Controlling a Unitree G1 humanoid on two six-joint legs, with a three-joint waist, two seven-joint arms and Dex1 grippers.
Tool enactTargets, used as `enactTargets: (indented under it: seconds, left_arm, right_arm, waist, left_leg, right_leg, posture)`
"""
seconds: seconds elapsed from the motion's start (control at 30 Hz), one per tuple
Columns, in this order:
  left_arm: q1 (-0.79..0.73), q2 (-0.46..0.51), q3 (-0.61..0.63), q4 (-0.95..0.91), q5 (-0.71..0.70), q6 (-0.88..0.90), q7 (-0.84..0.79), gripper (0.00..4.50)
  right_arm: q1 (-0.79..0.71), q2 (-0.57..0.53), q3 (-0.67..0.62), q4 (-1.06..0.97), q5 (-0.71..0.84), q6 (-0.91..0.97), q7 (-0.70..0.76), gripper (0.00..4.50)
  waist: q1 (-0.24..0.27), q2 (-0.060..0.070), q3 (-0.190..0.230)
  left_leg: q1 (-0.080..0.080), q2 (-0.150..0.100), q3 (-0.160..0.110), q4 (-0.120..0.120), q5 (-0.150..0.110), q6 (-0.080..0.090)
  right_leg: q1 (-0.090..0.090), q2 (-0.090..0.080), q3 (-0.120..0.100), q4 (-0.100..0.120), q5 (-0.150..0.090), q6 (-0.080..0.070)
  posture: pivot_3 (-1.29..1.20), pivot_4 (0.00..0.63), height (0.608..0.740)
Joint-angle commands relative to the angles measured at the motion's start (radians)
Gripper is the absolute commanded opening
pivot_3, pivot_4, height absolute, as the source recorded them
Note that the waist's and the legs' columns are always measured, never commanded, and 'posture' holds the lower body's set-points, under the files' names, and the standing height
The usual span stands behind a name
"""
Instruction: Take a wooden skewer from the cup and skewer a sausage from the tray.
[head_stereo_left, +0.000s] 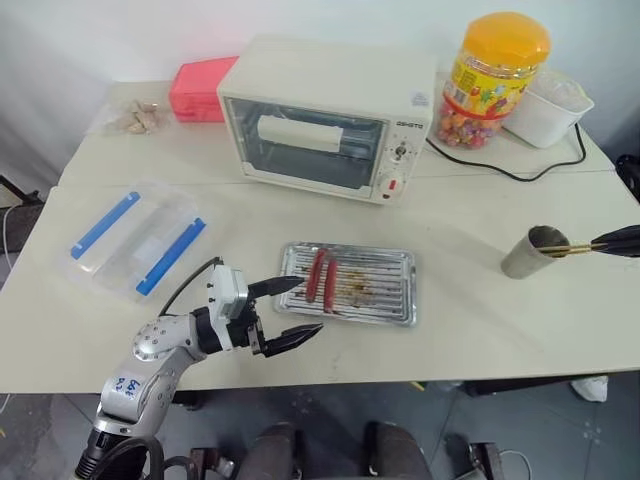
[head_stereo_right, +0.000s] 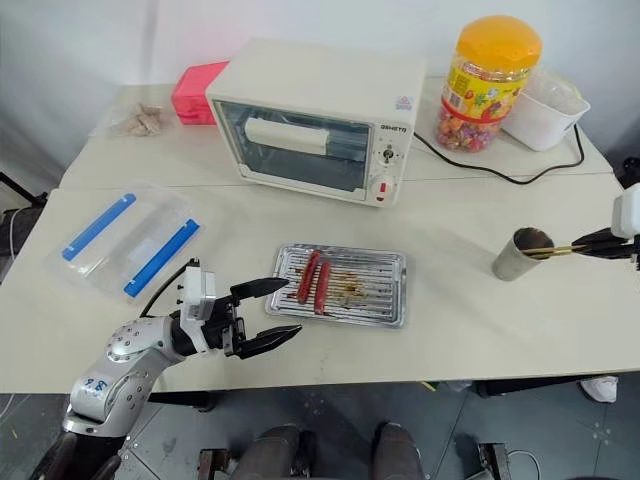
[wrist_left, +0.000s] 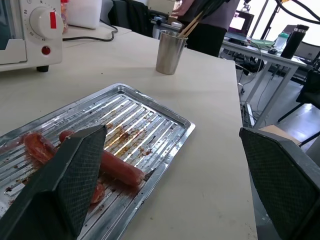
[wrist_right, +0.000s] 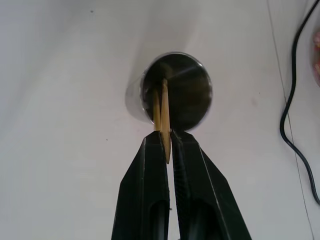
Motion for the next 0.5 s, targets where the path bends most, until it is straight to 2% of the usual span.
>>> enactTargets:
  seconds: [0.03,0.37,0.5]
  left_arm:
    - [-0.001,-0.003,-0.002,-0.015,0.002,-0.015,-0.006,4.5]
    - [-0.004,-0.001,0.001,-0.015,0.004,-0.013,-0.008,4.5]
    - [0.005,0.011,0.013,-0.024,-0.002,-0.013,-0.015,4.5]
  right_arm:
    - [0.002,-0.049,-0.026,-0.027,0.039,0.106,0.069,0.03]
    - [-0.013,-0.049,-0.035,-0.031,0.066,0.148,0.069,0.03]
    - [-0.027,-0.104,-0.024,-0.068,0.145,0.187,0.069,0.03]
  waist:
    - [-0.001,0.0,0.0]
    - [-0.002,0.0,0.0]
    - [-0.002,0.001,0.001]
  left_leg:
    - [0.0,0.0,0.0,0.0,0.0,0.0]
    - [0.0,0.0,0.0,0.0,0.0,0.0]
    - [0.0,0.0,0.0,0.0,0.0,0.0]
  right_leg:
    - [0.0,0.0,0.0,0.0,0.0,0.0]
    - [0.0,0.0,0.0,0.0,0.0,0.0]
    - [0.0,0.0,0.0,0.0,0.0,0.0]
  posture:
    - [0.0,0.15,0.74]
    - [0.0,0.15,0.74]
    - [0.0,0.15,0.74]
